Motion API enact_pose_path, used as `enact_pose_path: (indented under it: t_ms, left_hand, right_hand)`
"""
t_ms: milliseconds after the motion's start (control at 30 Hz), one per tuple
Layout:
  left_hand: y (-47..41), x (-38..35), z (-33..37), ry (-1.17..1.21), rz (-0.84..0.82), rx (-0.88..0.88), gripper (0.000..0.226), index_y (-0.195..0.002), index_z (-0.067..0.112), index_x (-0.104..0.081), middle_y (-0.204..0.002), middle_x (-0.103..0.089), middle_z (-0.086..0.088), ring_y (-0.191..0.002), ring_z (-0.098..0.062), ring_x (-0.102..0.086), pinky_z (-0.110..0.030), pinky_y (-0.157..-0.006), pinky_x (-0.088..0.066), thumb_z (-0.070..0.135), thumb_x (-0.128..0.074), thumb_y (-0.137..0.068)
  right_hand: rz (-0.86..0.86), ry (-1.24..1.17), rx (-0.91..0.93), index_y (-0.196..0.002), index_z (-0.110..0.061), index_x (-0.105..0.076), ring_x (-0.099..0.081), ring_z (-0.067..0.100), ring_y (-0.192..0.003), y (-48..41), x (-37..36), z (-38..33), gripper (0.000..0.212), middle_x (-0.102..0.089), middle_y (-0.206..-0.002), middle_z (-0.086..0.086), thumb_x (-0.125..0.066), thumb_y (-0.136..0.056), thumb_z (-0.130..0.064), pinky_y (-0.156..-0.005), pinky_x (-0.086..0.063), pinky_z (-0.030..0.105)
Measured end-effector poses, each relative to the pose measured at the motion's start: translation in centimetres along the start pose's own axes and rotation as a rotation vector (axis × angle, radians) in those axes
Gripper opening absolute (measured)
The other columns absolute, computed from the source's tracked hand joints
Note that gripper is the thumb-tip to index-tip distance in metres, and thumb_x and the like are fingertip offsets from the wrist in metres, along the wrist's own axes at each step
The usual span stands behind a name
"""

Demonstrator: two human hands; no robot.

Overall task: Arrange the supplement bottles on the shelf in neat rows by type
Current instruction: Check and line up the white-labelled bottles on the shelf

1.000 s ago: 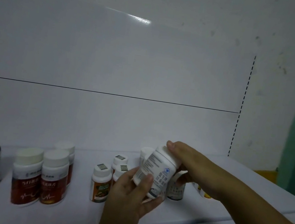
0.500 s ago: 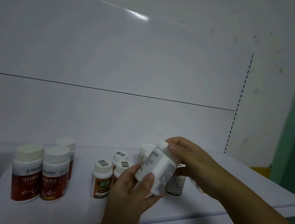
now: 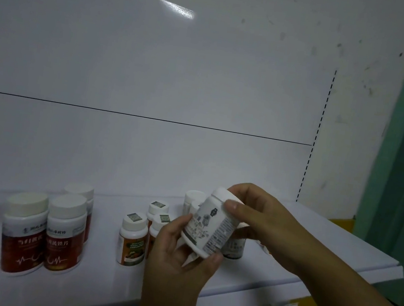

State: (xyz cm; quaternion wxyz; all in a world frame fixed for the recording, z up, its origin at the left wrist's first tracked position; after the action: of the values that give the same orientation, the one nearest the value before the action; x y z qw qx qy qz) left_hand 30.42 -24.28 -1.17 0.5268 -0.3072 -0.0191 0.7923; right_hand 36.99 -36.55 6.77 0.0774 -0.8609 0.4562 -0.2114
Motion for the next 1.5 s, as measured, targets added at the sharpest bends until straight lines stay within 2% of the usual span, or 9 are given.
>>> enact_pose_path:
  t_ms: [100, 267, 533, 767, 1033, 1167, 1267, 1367, 1500]
  left_hand:
    - [0.3, -0.1, -0.2, -0.052, -0.029, -0.073, 0.066, -0.1, 0.025, -0.056, -0.092, -0.071, 0.021, -0.091, 0.002, -0.066, -0.018, -0.061, -0.055, -0.025, -0.069, -0.058]
    - [0.1, -0.1, -0.6, -0.049, -0.033, -0.068, 0.062, -0.099, 0.023, -0.055, -0.098, -0.067, 0.014, -0.088, 0.003, -0.067, -0.015, -0.059, -0.054, -0.025, -0.066, -0.061]
    - [0.1, 0.0, -2.2, -0.132, -0.016, -0.135, 0.067, -0.095, 0.025, -0.055, -0.097, -0.069, 0.011, -0.097, -0.009, -0.067, -0.024, -0.068, -0.058, -0.022, -0.076, -0.052]
    - [0.7, -1.0, -0.1, -0.591, 0.078, -0.588, 0.074, -0.116, 0.061, -0.042, -0.118, -0.054, 0.014, -0.107, -0.014, -0.059, -0.034, -0.072, -0.059, 0.06, -0.074, -0.049]
    - [0.4, -1.3, -0.8, -0.468, -0.042, -0.468, 0.065, -0.106, 0.045, -0.048, -0.116, -0.055, 0.025, -0.111, -0.007, -0.057, -0.026, -0.083, -0.056, 0.067, -0.073, -0.05]
    - [0.1, -0.8, -2.3, -0.335, -0.085, -0.259, 0.066, -0.099, 0.033, -0.052, -0.103, -0.064, 0.031, -0.108, 0.0, -0.06, -0.022, -0.089, -0.053, 0.027, -0.086, -0.044]
    - [0.4, -0.7, -2.2, -0.358, -0.088, -0.305, 0.066, -0.101, 0.038, -0.053, -0.104, -0.06, 0.038, -0.103, 0.01, -0.057, -0.009, -0.082, -0.05, 0.043, -0.075, -0.039]
    - [0.5, -1.0, -2.4, -0.374, -0.099, -0.307, 0.064, -0.1, 0.036, -0.054, -0.1, -0.06, 0.041, -0.099, 0.014, -0.057, -0.006, -0.078, -0.049, 0.028, -0.087, -0.045]
    - [-0.2, -1.2, -2.6, -0.459, -0.061, -0.317, 0.064, -0.112, 0.042, -0.049, -0.114, -0.051, 0.045, -0.112, 0.017, -0.048, -0.006, -0.086, -0.043, 0.031, -0.079, -0.058]
  right_hand:
    - [-0.007, -0.043, 0.011, -0.093, -0.022, -0.064, -0.069, 0.018, -0.091, 0.1, 0.4, 0.3, 0.01, -0.071, -0.098, 0.0, -0.065, -0.083, -0.023, -0.073, -0.06, 0.031]
    - [-0.035, -0.128, 0.059, -0.09, -0.022, -0.065, -0.068, 0.023, -0.098, 0.5, 1.0, 0.7, 0.024, -0.068, -0.105, 0.0, -0.059, -0.07, -0.012, -0.072, -0.059, 0.033]
    - [-0.034, -0.032, 0.089, -0.097, -0.027, -0.062, -0.065, 0.011, -0.1, 1.0, 0.8, 0.8, 0.03, -0.067, -0.104, -0.012, -0.073, -0.07, -0.024, -0.076, -0.056, 0.023]
    - [-0.057, -0.267, -0.18, -0.117, -0.011, -0.06, -0.066, 0.032, -0.085, 1.2, 0.0, 2.2, 0.032, -0.068, -0.106, 0.018, -0.045, -0.095, -0.028, -0.06, -0.056, 0.026]
    - [-0.013, -0.322, -0.021, -0.111, -0.023, -0.063, -0.07, 0.021, -0.089, 1.3, 0.8, 1.7, 0.029, -0.072, -0.102, 0.003, -0.064, -0.082, -0.022, -0.071, -0.058, 0.03]
    - [-0.111, -0.226, 0.12, -0.119, -0.024, -0.058, -0.061, 0.019, -0.114, 2.0, 1.4, 0.9, 0.06, -0.066, -0.122, -0.003, -0.065, -0.068, 0.006, -0.083, -0.054, 0.028]
    - [-0.099, -0.154, 0.17, -0.108, -0.03, -0.069, -0.06, 0.016, -0.115, 2.5, 1.5, 0.9, 0.044, -0.065, -0.123, -0.007, -0.067, -0.072, -0.005, -0.087, -0.053, 0.027]
    - [0.034, -0.03, 0.144, -0.103, -0.034, -0.07, -0.063, 0.005, -0.106, 2.7, 1.9, 0.9, 0.02, -0.067, -0.113, -0.018, -0.066, -0.083, -0.034, -0.079, -0.053, 0.018]
    - [0.152, -0.036, 0.22, -0.1, -0.018, -0.066, -0.068, 0.005, -0.087, 2.4, 2.8, -0.6, 0.024, -0.072, -0.094, -0.014, -0.063, -0.079, -0.029, -0.067, -0.054, 0.016]
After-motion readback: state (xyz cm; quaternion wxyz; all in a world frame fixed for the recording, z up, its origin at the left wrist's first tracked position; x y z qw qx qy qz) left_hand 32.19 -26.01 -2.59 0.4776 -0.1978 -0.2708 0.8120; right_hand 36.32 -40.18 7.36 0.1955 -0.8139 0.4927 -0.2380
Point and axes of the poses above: each hand's wrist, its own y-axis away from the middle knuckle, its own x-axis out of the back of the hand, z = x × y, the point moved 3 cm from there along -y, towards the middle knuckle
